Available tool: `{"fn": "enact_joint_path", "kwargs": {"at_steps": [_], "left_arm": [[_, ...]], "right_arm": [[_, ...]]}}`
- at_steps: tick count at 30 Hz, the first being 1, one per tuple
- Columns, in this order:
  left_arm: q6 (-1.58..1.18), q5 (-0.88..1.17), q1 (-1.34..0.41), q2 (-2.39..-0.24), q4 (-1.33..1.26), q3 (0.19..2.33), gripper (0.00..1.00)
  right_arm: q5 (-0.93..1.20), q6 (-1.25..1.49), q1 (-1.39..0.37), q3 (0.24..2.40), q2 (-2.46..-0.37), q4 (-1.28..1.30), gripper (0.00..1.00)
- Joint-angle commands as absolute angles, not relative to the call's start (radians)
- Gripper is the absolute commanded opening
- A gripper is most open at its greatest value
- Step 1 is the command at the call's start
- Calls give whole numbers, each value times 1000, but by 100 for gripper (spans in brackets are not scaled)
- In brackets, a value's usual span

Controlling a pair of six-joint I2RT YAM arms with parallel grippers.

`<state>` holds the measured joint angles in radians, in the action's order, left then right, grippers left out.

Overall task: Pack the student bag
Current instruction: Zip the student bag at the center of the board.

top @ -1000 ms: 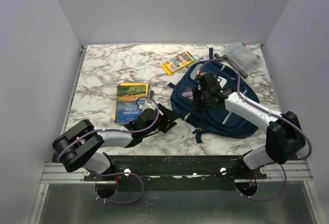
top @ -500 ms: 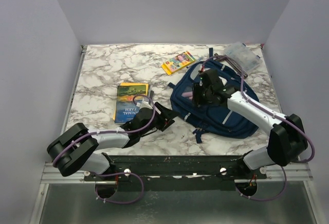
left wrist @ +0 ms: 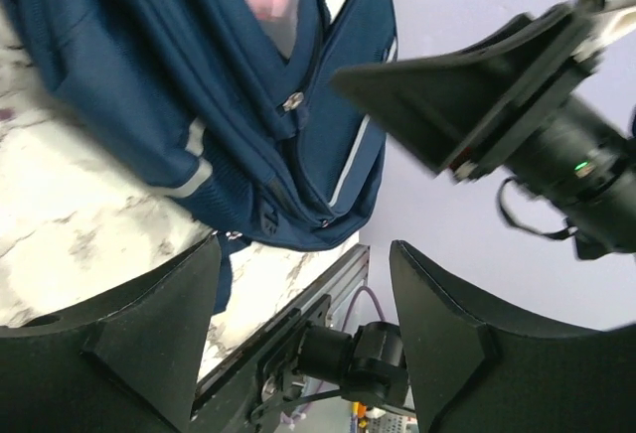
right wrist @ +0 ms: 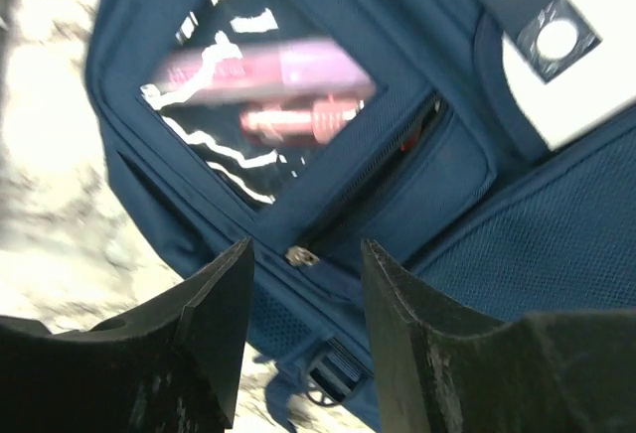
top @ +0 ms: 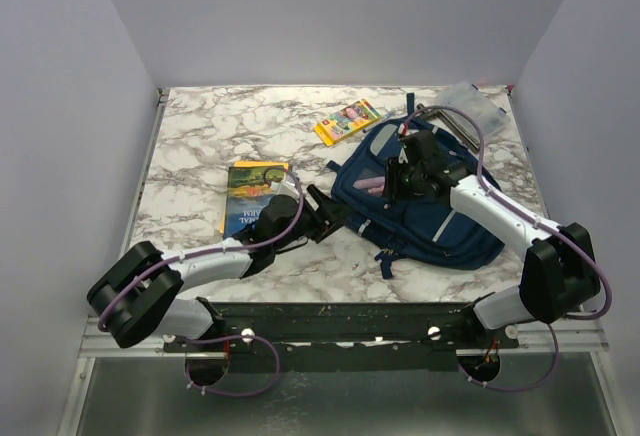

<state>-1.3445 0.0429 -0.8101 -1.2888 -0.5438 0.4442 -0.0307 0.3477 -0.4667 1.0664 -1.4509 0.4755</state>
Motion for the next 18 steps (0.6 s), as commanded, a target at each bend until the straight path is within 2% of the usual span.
{"fn": "enact_joint_path", "kwargs": {"at_steps": [1,11,18], "left_arm": [[-1330,178,-801,-1382,-532,565,70],[-1388,266,-800,-1490,-540,625,70],[-1400,268,-798,-1498,-548,626,70]], "right_arm": [[16,226,-476,1003,-1433,508,50],[-29,119,-506,958,-1478,433,48],[-43,101,-531,974,-1546,415,36]]}}
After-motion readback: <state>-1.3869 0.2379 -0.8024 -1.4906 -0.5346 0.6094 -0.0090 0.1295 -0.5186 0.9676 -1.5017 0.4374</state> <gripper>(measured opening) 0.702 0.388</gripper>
